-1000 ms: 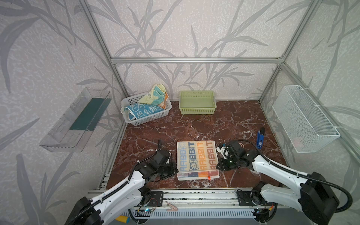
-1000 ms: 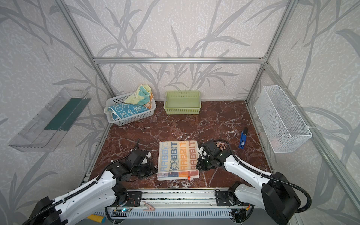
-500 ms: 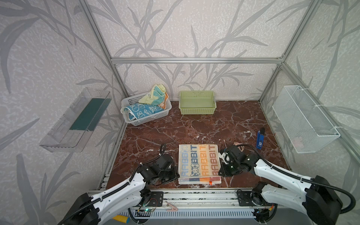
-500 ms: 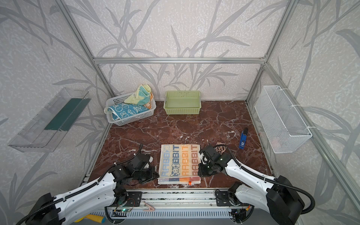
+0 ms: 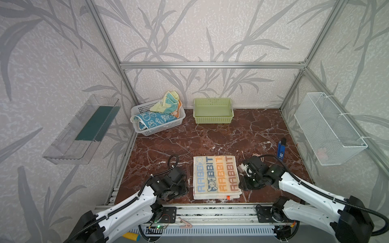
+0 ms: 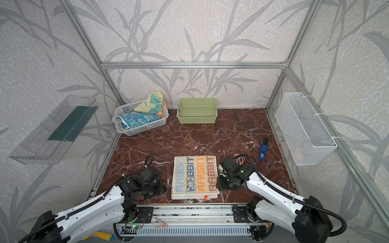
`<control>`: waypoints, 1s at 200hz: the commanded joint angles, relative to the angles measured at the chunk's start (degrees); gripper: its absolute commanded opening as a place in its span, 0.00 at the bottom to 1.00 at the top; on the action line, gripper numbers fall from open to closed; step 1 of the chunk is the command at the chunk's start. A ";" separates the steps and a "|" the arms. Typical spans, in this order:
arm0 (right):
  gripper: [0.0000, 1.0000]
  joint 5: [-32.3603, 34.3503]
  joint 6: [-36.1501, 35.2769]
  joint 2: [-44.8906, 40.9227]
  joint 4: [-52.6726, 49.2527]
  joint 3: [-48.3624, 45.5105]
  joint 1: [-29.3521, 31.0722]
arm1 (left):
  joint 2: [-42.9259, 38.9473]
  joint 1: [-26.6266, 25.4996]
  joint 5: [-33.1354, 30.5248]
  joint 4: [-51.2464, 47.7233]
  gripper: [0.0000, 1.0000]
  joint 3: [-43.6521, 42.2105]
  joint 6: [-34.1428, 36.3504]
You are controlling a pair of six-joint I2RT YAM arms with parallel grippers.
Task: Fold and stack the towels
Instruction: 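Press the folded towel flat with both grippers, then raise them away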
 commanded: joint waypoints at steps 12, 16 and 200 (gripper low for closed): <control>0.51 0.14 -2.85 7.96 3.05 3.85 0.10 | 11.00 -0.63 -1.78 1.45 0.30 9.39 5.59; 0.50 -0.17 -3.13 9.46 3.97 4.25 0.26 | 12.51 -0.92 -1.69 1.65 0.29 10.58 6.25; 0.37 -2.62 -12.19 47.59 10.63 33.28 3.20 | 40.25 15.42 -0.61 5.35 0.26 21.84 24.73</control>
